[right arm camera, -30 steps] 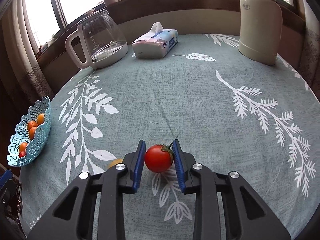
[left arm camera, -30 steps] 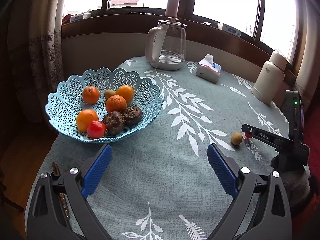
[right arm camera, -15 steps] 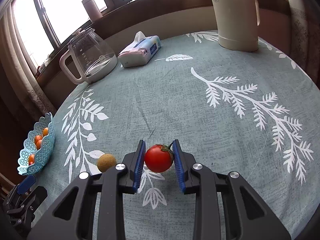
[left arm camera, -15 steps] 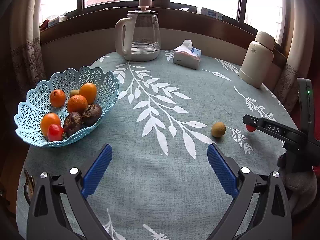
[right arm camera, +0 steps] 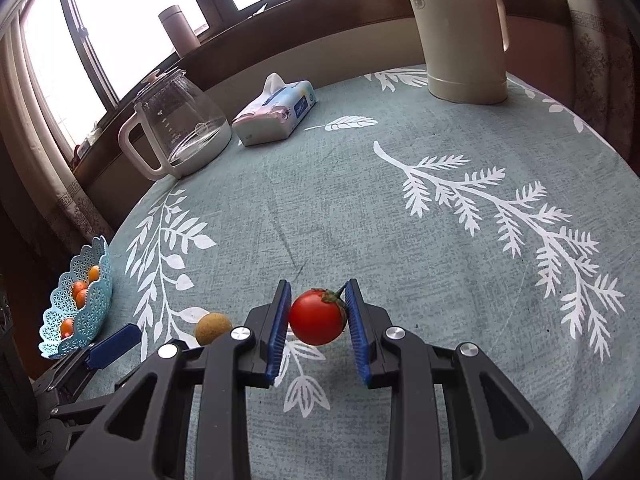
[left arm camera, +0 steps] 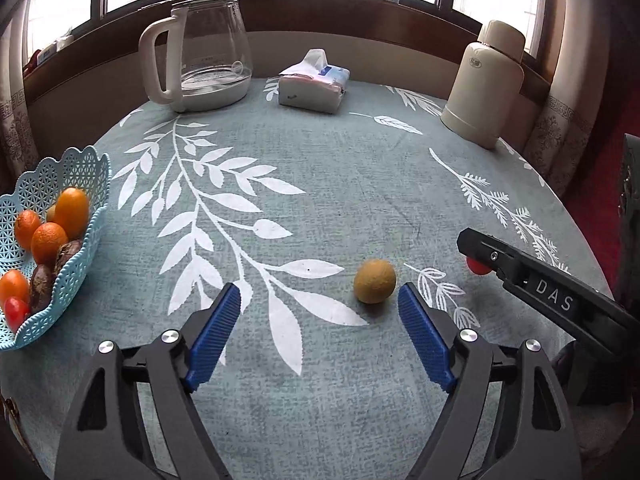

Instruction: Organize fruits

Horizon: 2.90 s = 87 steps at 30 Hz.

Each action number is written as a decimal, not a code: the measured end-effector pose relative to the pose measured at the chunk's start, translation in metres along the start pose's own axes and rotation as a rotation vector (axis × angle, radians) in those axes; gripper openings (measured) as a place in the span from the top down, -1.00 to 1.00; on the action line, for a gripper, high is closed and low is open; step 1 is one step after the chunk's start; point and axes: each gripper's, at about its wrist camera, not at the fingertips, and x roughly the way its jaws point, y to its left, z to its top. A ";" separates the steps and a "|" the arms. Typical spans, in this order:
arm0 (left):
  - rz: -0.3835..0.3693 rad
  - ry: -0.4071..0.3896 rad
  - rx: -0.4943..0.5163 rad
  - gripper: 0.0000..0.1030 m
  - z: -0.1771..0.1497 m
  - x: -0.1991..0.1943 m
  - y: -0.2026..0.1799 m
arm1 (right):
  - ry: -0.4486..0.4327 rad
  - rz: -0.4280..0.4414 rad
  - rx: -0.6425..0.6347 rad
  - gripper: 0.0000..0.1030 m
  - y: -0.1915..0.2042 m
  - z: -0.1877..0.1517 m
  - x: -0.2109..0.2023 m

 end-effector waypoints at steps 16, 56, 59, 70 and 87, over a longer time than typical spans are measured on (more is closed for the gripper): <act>-0.051 0.042 0.041 0.25 0.001 0.030 -0.021 | -0.003 0.003 -0.017 0.45 0.007 -0.002 0.000; 0.106 -0.120 -0.080 0.46 -0.019 -0.051 0.032 | -0.064 0.084 -0.100 0.45 0.028 -0.009 -0.020; 0.124 -0.138 -0.096 0.46 -0.018 -0.059 0.040 | -0.063 0.086 -0.103 0.45 0.029 -0.010 -0.020; 0.196 -0.172 -0.151 0.46 -0.019 -0.077 0.070 | -0.061 0.087 -0.106 0.45 0.029 -0.010 -0.019; 0.317 -0.232 -0.238 0.46 -0.022 -0.112 0.122 | -0.061 0.085 -0.107 0.45 0.029 -0.010 -0.019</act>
